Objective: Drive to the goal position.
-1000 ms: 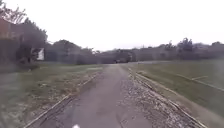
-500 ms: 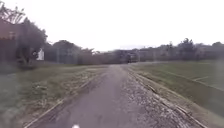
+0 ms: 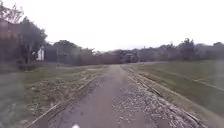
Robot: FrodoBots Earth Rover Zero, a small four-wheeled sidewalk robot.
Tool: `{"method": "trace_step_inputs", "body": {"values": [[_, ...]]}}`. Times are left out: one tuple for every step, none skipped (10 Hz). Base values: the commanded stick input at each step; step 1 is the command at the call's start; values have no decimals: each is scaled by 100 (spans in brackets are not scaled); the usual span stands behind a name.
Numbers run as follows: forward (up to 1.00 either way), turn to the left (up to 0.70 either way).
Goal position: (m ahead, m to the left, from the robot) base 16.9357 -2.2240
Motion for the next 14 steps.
{"method": "trace_step_inputs", "body": {"values": [[45, -2], [45, -7], [45, -11], [45, -10], [45, 0], [45, 0], [45, 0], [45, 0], [45, 0], [45, 0], [45, 0], [45, 0], [45, 0], [45, 0]]}}
